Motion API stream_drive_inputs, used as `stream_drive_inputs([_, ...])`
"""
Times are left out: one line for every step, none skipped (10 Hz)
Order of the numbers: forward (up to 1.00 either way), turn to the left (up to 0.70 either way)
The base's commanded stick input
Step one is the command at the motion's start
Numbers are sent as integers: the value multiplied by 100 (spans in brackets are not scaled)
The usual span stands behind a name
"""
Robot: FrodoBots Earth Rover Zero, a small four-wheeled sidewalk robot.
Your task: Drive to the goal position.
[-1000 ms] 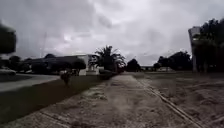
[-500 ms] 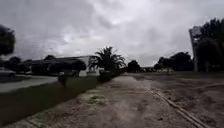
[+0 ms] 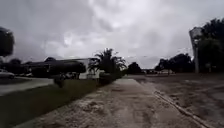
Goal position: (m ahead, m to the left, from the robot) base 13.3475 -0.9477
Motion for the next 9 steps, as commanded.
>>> stream_drive_inputs([50, 0])
stream_drive_inputs([50, 0])
stream_drive_inputs([50, 0])
stream_drive_inputs([50, 0])
stream_drive_inputs([50, 0])
stream_drive_inputs([50, 0])
stream_drive_inputs([50, 0])
stream_drive_inputs([50, 0])
stream_drive_inputs([50, 0])
